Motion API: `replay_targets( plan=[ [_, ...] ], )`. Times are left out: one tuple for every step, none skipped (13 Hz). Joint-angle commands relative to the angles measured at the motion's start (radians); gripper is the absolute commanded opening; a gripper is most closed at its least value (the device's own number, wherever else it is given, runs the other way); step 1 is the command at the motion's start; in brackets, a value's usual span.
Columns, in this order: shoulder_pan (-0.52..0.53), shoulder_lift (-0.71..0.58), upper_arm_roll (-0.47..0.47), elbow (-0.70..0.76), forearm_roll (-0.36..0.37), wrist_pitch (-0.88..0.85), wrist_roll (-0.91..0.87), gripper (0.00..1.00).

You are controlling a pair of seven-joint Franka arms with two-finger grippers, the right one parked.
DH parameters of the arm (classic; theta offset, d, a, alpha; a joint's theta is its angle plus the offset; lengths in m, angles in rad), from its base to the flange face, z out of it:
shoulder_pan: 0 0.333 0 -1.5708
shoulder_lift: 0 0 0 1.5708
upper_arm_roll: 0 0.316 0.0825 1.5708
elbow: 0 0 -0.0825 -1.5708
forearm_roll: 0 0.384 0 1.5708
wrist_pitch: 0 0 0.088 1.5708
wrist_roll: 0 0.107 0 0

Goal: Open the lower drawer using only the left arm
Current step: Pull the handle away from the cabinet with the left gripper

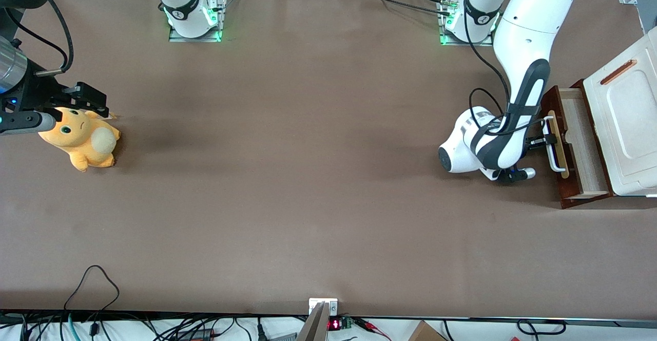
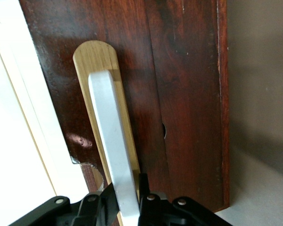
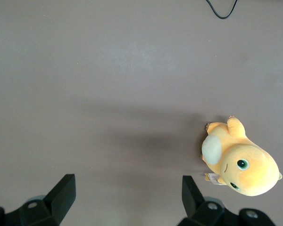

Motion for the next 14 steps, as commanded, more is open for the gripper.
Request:
replay_targets(
  plan=[
    [-0.031,-0.006,0.005,0.022,-0.041,-0.010,0.011,0.17],
    [-0.039,-0.006,0.005,0.022,-0.043,-0.010,0.011,0.17],
    [-0.042,-0.006,0.005,0.022,-0.049,-0.010,0.011,0.17],
    [-0.043,-0.006,0.005,0.027,-0.058,-0.010,0.011,0.17],
    [-0.049,-0.003,0.005,0.033,-0.063,-0.010,0.008,0.17],
    [-0.052,-0.003,0.005,0.035,-0.067,-0.010,0.008,0.17],
    [-0.059,-0.003,0.005,0.036,-0.075,-0.010,0.008,0.17],
    [-0.060,-0.001,0.005,0.036,-0.075,-0.010,0.007,0.17],
    [-0.060,-0.001,0.005,0.036,-0.078,-0.011,-0.003,0.17],
    [-0.062,-0.001,0.005,0.036,-0.080,-0.011,-0.006,0.17],
    [-0.071,-0.001,0.007,0.036,-0.087,-0.011,-0.006,0.17],
    [-0.074,-0.001,0.007,0.036,-0.089,-0.011,-0.006,0.17],
    [-0.075,-0.001,0.007,0.036,-0.094,-0.011,-0.007,0.17],
    [-0.083,-0.001,0.007,0.036,-0.104,-0.011,-0.009,0.17]
  ],
)
